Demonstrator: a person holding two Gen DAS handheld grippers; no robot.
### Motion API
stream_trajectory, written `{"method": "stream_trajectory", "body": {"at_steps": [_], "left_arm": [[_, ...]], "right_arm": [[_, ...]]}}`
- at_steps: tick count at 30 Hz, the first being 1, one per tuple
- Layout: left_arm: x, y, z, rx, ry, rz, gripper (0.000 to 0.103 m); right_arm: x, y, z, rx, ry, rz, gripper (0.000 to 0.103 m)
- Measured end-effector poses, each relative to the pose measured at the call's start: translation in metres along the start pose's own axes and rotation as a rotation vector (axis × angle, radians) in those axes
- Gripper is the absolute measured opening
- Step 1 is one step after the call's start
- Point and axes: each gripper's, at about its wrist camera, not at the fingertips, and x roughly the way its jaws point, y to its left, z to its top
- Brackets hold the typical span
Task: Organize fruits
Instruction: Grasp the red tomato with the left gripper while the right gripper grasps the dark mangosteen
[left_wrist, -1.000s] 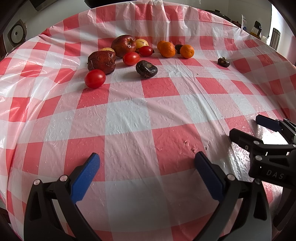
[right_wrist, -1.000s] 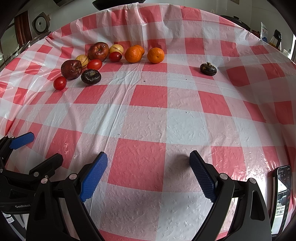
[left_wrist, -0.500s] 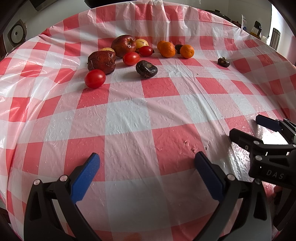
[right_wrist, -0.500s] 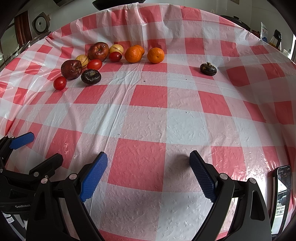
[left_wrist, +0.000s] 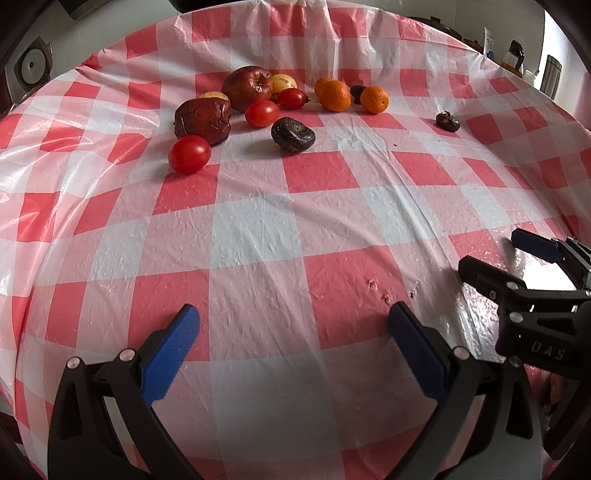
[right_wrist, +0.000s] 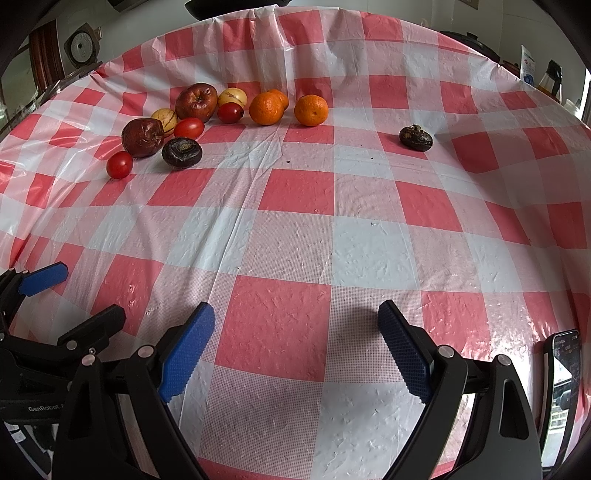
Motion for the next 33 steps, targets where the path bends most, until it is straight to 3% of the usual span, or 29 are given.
{"method": "stream_trajectory", "body": {"at_steps": [5, 9, 13, 16, 19, 25, 26, 28, 29, 31, 33], "left_arm": [[0.000, 0.004, 0.001, -0.009, 0.011, -0.003, 0.102], [0.003, 0.028, 0.010, -0.100, 0.010, -0.008, 0.102], [0.020, 0.058, 0.032, -0.144, 0.013, 0.066, 0.102], [0.028, 0.089, 0.049, -0.225, 0.000, 0.100, 0.102], [0.034, 0.110, 0.061, -0.270, -0.012, 0.124, 0.102], [0.043, 0.114, 0.078, -0.241, -0.019, 0.131, 0.102], [0.046, 0.109, 0.081, -0.223, -0.018, 0.142, 0.101], [0.052, 0.101, 0.090, -0.185, -0.026, 0.156, 0.098], [0.053, 0.098, 0.092, -0.171, -0.030, 0.157, 0.096], [0.059, 0.094, 0.095, -0.153, -0.016, 0.145, 0.084], [0.060, 0.093, 0.096, -0.159, -0.021, 0.126, 0.078]], "right_arm": [[0.000, 0.000, 0.000, -0.016, 0.029, 0.018, 0.087], [0.004, -0.002, 0.008, -0.030, 0.044, 0.034, 0.087], [0.016, 0.009, 0.046, -0.034, -0.005, 0.050, 0.087], [0.039, 0.024, 0.083, -0.032, -0.004, 0.164, 0.087], [0.069, 0.046, 0.109, -0.066, 0.007, 0.192, 0.086], [0.084, 0.074, 0.128, -0.102, 0.000, 0.213, 0.085], [0.087, 0.078, 0.130, -0.112, 0.005, 0.216, 0.081], [0.090, 0.080, 0.133, -0.126, 0.012, 0.233, 0.059], [0.092, 0.078, 0.135, -0.129, 0.018, 0.247, 0.042], [0.091, 0.073, 0.135, -0.127, 0.017, 0.213, 0.040], [0.083, 0.052, 0.132, -0.066, -0.006, 0.235, 0.039]]}}
